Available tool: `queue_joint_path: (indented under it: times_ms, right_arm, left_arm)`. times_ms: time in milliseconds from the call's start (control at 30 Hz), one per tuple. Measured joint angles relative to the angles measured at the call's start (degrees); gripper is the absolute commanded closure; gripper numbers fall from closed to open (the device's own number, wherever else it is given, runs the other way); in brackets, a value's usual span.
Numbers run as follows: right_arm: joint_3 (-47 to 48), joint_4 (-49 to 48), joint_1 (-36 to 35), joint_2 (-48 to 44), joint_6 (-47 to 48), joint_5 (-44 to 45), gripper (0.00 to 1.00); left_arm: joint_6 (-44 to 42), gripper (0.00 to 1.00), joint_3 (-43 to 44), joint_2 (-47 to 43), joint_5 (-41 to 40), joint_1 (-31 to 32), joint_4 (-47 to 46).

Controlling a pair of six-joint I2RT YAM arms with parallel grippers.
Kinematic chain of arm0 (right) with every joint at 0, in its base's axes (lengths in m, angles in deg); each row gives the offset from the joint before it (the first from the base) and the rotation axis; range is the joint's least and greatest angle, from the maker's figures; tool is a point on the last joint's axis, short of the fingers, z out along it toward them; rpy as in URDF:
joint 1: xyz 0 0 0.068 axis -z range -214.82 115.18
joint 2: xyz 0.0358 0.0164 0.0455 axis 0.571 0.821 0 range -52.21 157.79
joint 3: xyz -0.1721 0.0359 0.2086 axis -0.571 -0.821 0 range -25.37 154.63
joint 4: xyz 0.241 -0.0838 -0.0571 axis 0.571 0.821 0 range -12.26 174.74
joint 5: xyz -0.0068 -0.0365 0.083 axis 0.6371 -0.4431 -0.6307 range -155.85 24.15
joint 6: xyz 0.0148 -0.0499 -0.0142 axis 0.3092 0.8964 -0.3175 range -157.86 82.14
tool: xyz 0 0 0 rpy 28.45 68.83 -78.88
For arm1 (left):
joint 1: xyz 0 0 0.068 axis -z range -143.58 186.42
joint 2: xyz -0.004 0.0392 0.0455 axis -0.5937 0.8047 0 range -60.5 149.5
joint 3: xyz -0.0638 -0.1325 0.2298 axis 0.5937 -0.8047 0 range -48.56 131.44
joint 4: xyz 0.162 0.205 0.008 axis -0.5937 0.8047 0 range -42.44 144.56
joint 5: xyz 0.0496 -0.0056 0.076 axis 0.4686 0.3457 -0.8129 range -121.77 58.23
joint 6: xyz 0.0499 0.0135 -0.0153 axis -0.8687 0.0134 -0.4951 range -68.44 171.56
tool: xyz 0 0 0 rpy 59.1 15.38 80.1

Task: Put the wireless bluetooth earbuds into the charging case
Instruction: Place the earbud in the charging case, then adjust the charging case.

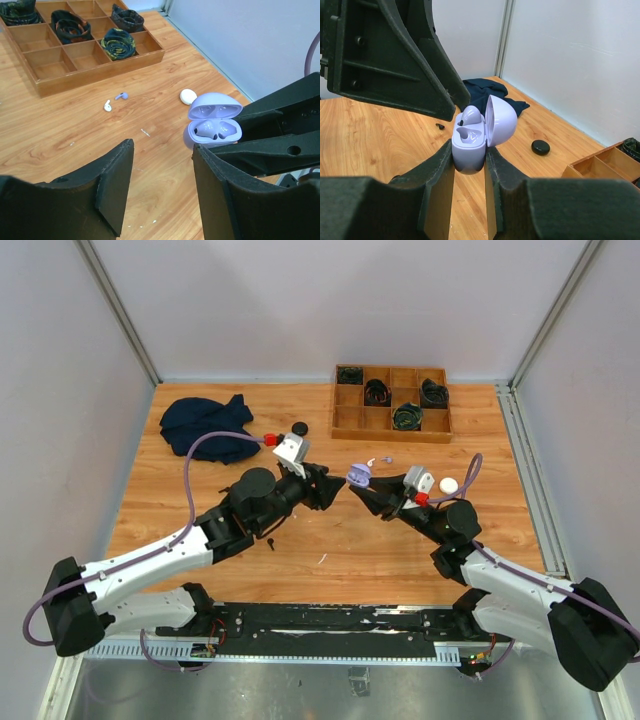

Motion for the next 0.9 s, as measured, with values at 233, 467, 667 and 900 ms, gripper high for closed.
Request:
queue_joint_path:
  times_ms: [233, 467, 667, 900]
  right_arm:
    - [0.0, 0.0, 0.0, 0.0, -0.1, -0.9, 0.98]
    - [0.1, 1.0, 0.0, 0.0, -0.6, -3.0, 0.99]
    - [1.4, 3.0, 0.0, 0.0, -2.0, -6.0, 0.99]
    - [2.8, 3.1, 0.0, 0.0, -4.9, -10.3, 0.98]
  left_arm:
    - [-0.5, 0.39, 0.3, -2.0, 1.9, -1.0, 1.1]
    - [-0.9, 0.37, -3.7, -8.3, 10.9, -6.8, -0.8]
    - [-1.6, 0.35, -9.5, -11.5, 21.2, -11.0, -4.9]
    - [-2.1, 0.33, -14.4, -12.0, 30.6, -13.7, -13.4]
